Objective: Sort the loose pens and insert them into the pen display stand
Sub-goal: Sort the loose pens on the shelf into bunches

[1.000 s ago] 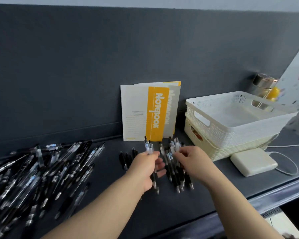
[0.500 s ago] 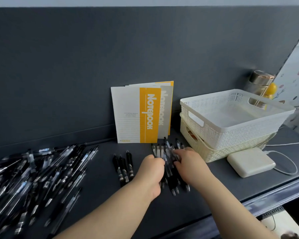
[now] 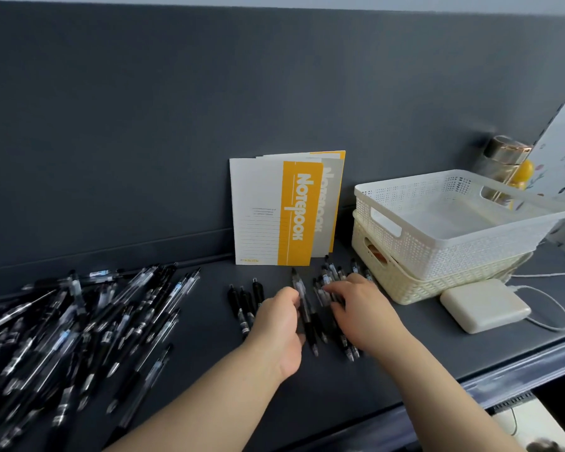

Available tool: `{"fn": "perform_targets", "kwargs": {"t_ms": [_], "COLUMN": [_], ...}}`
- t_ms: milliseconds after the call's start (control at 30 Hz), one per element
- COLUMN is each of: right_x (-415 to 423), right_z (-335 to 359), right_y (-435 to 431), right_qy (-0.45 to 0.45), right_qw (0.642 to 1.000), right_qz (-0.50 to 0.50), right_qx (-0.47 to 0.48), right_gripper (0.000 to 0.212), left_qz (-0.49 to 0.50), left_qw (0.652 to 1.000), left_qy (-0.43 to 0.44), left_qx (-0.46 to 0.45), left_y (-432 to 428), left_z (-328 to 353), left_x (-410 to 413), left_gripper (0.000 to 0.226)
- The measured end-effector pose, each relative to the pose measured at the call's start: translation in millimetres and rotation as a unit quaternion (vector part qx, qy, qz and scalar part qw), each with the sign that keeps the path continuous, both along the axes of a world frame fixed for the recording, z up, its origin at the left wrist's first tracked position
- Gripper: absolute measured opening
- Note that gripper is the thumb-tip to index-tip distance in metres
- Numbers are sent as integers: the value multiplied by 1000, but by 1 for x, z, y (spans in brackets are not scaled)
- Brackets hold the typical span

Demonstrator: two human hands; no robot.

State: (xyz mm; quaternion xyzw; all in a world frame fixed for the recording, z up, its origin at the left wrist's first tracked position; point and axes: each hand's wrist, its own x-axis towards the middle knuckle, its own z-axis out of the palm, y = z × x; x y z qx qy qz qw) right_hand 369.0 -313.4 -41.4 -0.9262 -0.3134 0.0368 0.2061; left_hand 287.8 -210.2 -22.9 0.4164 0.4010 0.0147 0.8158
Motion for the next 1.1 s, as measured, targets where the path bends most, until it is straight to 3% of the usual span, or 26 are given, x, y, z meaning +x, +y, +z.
{"fn": "perform_targets", "kwargs": {"t_ms": [233,300,367,433,500,567,767,900,1100], "right_x": [-30,-40,-52,-65,-79,-93,-132,-148,-149], "right_z": [9,12,15,16,17,16,12,2,-6], "right_y": [35,47,62,79,97,114,151,163,171], "right_qy": [-18,-18,-6,12,32,46,99,130,112], "right_qw": [999,997,996,994,992,991,976,973,987], "right_qz": [19,31,48,70,92,111,192,189,117], "right_qx": [43,61,81,87,81,66,-16,-22,7], "right_gripper": [32,31,29,28,28,27,4,29,22], "left_qz": [-7,15,8,-43,-102,-139,-210,-272,-329], "left_qw": [999,998,992,951,862,782,690,627,580], "left_qy": [-25,-54,-65,-24,47,106,197,254,272], "left_qx": [-39,-2,107,305,495,598,664,684,694], "left_y": [27,41,63,91,121,144,175,181,185], "left_z": [8,14,16,11,2,-3,-4,-2,-3], "left_x": [-29,-42,-60,-82,-103,-121,-129,-111,-82], "left_gripper": [21,26,33,38,41,39,37,33,60]}}
